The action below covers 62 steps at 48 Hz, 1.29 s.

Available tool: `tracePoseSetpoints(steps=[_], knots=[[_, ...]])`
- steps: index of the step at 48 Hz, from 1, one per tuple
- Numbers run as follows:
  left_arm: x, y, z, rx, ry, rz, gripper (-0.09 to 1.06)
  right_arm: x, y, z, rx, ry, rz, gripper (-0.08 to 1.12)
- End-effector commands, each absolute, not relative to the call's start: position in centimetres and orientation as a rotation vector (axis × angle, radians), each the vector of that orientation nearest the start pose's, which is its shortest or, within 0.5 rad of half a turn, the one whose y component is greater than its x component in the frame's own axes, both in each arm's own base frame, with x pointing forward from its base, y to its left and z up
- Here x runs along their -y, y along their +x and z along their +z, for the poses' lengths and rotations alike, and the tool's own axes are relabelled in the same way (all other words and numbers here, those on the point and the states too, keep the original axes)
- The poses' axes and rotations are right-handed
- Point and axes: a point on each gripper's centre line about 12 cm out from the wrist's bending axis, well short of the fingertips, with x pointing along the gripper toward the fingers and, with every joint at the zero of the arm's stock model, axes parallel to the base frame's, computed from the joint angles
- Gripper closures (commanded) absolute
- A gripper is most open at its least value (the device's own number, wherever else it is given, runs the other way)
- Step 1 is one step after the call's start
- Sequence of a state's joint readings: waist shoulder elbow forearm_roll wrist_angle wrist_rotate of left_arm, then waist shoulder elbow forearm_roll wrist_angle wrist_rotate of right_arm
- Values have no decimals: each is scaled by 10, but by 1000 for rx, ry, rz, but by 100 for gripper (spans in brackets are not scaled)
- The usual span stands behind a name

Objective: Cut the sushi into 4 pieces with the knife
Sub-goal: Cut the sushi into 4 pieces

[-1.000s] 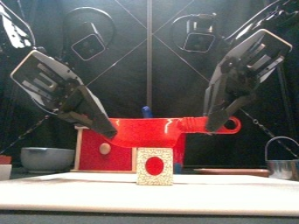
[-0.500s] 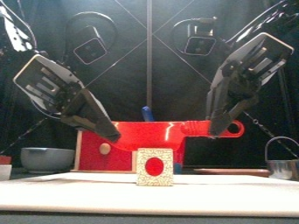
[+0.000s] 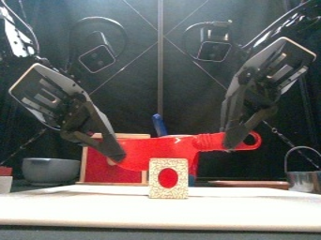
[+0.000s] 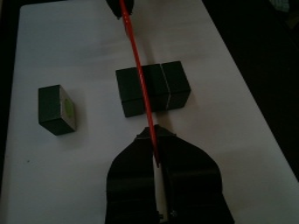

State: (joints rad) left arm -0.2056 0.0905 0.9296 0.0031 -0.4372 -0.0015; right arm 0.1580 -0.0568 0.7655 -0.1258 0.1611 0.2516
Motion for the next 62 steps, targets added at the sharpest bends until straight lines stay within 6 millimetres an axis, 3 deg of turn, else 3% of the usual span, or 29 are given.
tracePoseSetpoints(steps=[1, 11, 19, 29, 51, 62], knots=[[71, 338, 100, -575, 60, -201, 72, -51, 345, 146, -861, 45, 71, 85], [67, 338, 67, -670, 27, -156, 72, -52, 346, 111, -933, 67, 61, 85], [66, 340, 50, -714, 17, -135, 72, -51, 347, 100, -962, 72, 52, 85], [64, 343, 56, -695, 16, -131, 72, -49, 347, 108, -940, 72, 50, 85], [29, 349, 73, -661, 26, -75, 72, -19, 349, 119, -908, 83, -14, 85], [23, 351, 80, -640, 45, -77, 72, -17, 349, 125, -895, 73, -14, 85]])
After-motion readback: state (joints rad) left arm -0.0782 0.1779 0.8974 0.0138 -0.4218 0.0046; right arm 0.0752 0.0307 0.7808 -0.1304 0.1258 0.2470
